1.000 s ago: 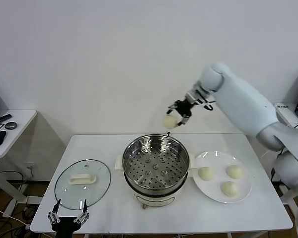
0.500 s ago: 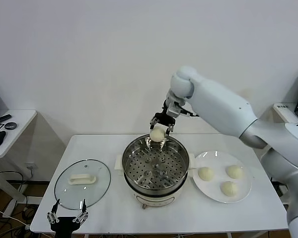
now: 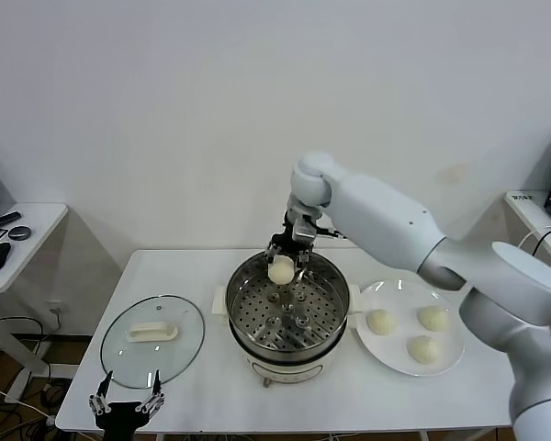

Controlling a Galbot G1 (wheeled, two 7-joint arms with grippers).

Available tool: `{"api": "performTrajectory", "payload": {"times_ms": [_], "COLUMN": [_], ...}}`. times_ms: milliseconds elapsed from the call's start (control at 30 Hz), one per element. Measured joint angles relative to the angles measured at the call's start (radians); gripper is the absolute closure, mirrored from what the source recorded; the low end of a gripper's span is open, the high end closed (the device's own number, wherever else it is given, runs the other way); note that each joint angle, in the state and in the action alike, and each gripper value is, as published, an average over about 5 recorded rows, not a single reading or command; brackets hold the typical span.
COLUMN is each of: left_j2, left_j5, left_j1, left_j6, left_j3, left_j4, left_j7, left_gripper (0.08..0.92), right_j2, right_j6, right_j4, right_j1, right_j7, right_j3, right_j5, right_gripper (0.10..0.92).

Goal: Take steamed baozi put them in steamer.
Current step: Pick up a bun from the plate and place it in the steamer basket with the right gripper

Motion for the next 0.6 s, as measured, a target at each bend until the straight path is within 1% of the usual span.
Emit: {"api": "performTrajectory", "payload": {"times_ms": [333, 433, 533, 600], "left_j2": [0.002, 0.004, 0.004, 0.005], "left_j5": [-0.008, -0.011, -0.012, -0.013], "left_j1": [-0.001, -0.003, -0.006, -0.008], "left_j6": [0.003, 0.004, 0.004, 0.004], "left_j3": [0.002, 0.002, 0.002, 0.002], "left_j4": [-0.005, -0.001, 0.002, 0.002], "left_j7": [0.004, 0.005, 0.005, 0.006], "left_gripper": [0.177, 0.177, 0.177, 0.177], "right_j2": [0.032, 0.032, 0.029, 0.026], "right_j6": [0.003, -0.001, -0.010, -0.021], "right_j4": [-0.048, -0.052, -0.051, -0.047], "right_j1": [-0.046, -0.053, -0.054, -0.052], "right_j7": [0.025, 0.039, 0.048, 0.049], "right_j3": [0.033, 0.036, 0.034, 0.031], "right_j5": [-0.089, -0.105, -0.113, -0.112], "right_gripper": [0.423, 0.408, 0.347, 0.288]}}
